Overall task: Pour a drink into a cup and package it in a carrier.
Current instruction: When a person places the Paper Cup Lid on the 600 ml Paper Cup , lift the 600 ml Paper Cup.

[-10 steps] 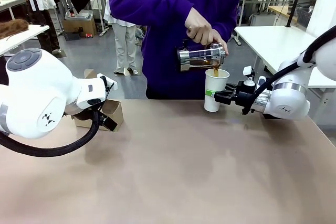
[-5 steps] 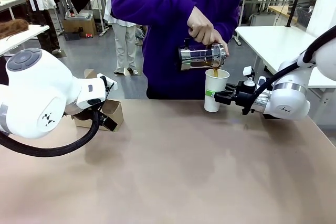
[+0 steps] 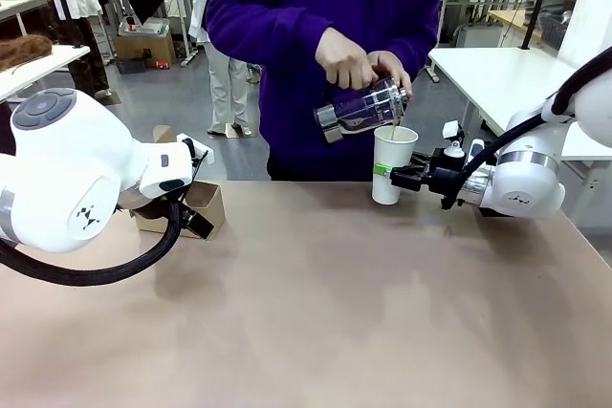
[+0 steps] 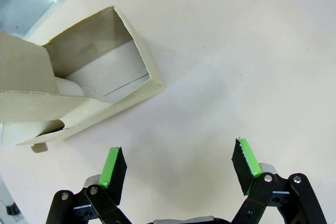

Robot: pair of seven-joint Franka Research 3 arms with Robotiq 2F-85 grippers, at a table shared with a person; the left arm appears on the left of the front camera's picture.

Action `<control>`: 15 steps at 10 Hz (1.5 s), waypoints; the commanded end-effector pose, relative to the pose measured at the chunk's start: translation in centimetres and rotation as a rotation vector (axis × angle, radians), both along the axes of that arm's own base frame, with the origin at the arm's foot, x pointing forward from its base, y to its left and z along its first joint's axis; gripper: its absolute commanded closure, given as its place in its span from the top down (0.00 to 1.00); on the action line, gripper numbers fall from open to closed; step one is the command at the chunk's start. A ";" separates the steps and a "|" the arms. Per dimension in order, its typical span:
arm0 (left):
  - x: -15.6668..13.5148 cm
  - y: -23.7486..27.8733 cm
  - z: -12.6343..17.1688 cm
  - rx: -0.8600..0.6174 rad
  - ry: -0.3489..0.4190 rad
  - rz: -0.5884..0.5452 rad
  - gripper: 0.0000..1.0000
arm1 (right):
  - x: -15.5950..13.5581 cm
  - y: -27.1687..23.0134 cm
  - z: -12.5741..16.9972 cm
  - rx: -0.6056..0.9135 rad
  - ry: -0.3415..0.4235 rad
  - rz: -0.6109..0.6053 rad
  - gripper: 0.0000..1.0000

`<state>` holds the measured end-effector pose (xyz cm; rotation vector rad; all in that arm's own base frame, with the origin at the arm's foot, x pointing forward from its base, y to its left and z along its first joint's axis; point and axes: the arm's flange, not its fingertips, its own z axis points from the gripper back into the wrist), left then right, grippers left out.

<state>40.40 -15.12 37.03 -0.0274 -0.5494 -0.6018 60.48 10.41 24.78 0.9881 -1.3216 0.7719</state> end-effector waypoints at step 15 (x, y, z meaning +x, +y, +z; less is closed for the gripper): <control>0.0 0.0 0.0 -0.001 0.000 0.000 1.00 | -0.3 0.1 0.6 -0.001 -0.003 -0.001 0.80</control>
